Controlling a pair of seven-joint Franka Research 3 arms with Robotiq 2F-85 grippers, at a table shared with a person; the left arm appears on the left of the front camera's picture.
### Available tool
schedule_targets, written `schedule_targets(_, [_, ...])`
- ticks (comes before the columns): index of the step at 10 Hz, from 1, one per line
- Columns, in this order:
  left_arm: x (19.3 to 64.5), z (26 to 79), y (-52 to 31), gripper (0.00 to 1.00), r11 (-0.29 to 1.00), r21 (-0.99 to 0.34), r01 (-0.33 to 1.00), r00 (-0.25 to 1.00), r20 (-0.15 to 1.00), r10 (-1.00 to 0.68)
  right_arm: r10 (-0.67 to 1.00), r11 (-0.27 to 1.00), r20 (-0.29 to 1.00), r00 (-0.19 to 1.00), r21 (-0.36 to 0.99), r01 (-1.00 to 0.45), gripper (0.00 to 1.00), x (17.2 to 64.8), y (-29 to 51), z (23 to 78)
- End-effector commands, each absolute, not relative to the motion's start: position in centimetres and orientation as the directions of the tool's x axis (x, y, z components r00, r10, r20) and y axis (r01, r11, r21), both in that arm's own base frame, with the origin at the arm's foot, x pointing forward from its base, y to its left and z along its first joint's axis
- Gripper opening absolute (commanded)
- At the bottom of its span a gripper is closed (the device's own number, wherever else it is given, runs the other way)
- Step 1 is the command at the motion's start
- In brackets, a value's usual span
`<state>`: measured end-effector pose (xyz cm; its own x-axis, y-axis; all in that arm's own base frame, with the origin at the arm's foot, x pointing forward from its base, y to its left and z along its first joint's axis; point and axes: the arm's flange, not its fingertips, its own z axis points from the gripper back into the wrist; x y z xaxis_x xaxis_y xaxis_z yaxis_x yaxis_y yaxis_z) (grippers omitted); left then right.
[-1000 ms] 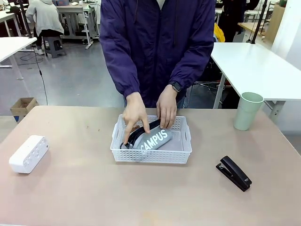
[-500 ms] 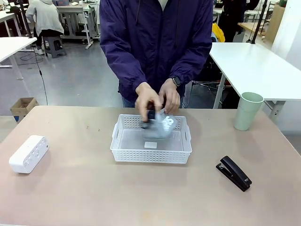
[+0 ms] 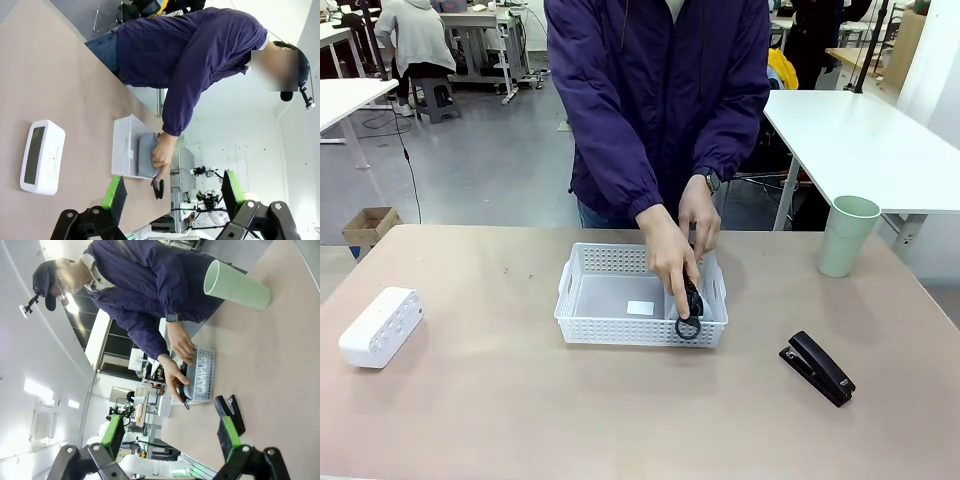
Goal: Efficiently arrange items inside the basket to fit them all.
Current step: Pick up the Digital clock and place it inside the Organizing basket.
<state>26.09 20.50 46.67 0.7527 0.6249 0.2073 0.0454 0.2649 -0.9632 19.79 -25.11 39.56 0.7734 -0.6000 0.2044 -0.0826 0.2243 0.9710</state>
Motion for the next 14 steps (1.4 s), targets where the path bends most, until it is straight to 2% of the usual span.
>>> schedule_targets(1, [26.0, 46.8, 20.7, 1.0, 0.37, -0.924, -0.098, 0.705, 0.198, 0.681, -0.602, 0.228, 0.236, 0.763, 0.966, -0.118, 1.0, 20.0, -25.3, 39.7])
schedule_targets(2, [26.5, 47.7, 19.2, 1.0, 0.463, -0.871, -0.162, 0.763, 0.187, 0.619, -0.602, 0.228, 0.236, 0.763, 0.966, -0.118, 1.0, 20.0, -25.3, 39.7])
schedule_targets(3, [27.3, 48.9, 16.9, 1.0, 0.609, -0.762, -0.221, 0.797, 0.218, 0.563, -0.602, 0.228, 0.236, 0.763, 0.966, -0.118, 1.0, 20.0, -25.3, 39.7])
schedule_targets(5, [29.3, 51.3, 11.5, 1.0, 0.793, -0.577, -0.196, 0.856, 0.294, 0.425, -0.602, 0.228, 0.236, 0.763, 0.966, -0.118, 1.0, 20.0, -25.3, 39.7])
schedule_targets(6, [30.7, 51.9, 8.8, 1.0, 0.881, -0.428, -0.201, 0.889, 0.298, 0.347, -0.602, 0.228, 0.236, 0.763, 0.966, -0.118, 1.0, 20.0, -25.3, 39.7])
schedule_targets(9, [33.3, 52.1, 4.5, 1.0, 0.977, -0.062, -0.203, 0.934, 0.288, 0.212, -0.602, 0.228, 0.236, 0.763, 0.966, -0.118, 1.0, 20.0, -25.3, 39.7])
schedule_targets(10, [33.8, 51.4, 3.3, 1.0, 0.983, 0.088, -0.163, 0.954, 0.268, 0.135, -0.602, 0.228, 0.236, 0.763, 0.966, -0.118, 1.0, 20.0, -25.3, 39.7])
schedule_targets(11, [34.3, 50.6, 2.4, 1.0, 0.983, 0.18, -0.029, 0.971, 0.239, -0.016, -0.602, 0.228, 0.236, 0.763, 0.966, -0.118, 1.0, 20.0, -25.3, 39.7])
schedule_targets(12, [34.8, 50.2, 1.7, 1.0, 0.98, 0.194, 0.047, 0.967, 0.237, -0.093, -0.602, 0.228, 0.236, 0.763, 0.966, -0.118, 1.0, 20.0, -25.3, 39.7])
schedule_targets(14, [35.0, 50.6, 0.9, 1.0, 0.983, 0.053, 0.177, 0.93, 0.317, -0.184, -0.602, 0.228, 0.236, 0.763, 0.966, -0.118, 1.0, 20.0, -25.3, 39.7])
